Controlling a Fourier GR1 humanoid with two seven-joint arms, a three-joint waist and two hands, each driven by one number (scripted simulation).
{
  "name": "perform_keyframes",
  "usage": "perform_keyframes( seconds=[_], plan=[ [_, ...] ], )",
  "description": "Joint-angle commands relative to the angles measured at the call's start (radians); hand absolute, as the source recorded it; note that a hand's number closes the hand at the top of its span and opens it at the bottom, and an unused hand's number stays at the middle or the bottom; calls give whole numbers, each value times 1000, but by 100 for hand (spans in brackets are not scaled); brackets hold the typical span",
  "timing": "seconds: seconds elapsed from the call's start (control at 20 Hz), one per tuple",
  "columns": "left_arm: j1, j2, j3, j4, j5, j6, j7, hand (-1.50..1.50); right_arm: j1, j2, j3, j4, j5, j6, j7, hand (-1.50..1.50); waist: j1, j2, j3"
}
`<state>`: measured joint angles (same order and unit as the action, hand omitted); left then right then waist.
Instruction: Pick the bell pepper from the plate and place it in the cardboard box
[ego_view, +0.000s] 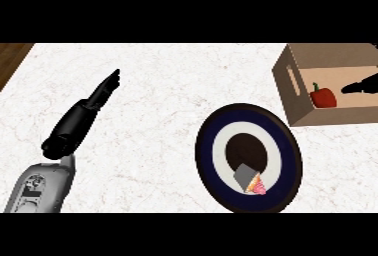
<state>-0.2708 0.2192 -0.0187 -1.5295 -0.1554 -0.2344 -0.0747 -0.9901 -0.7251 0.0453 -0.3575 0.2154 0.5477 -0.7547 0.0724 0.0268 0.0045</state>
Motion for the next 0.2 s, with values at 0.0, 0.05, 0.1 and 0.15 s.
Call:
perform_keyframes(
  seconds=[0.0, 0.05, 0.1, 0.15],
  plan=[
    [-1, -3, 4, -2, 9, -3, -7, 0, -55, -28, -98, 121, -132, 300, 25, -150, 8, 5, 0],
    [-19, 8, 3, -3, 2, -9, -1, 0, -88, -43, -122, 136, -156, 303, 65, -150, 13, 8, 0],
    [5, 8, 13, -12, 26, -21, -5, 0, -82, -59, -146, 158, -181, 307, 86, -150, 17, 7, 1],
    [-18, -1, 0, -11, 5, -6, 3, 0, -87, -55, -156, 166, -193, 307, 98, -150, 12, 11, 2]
  ],
)
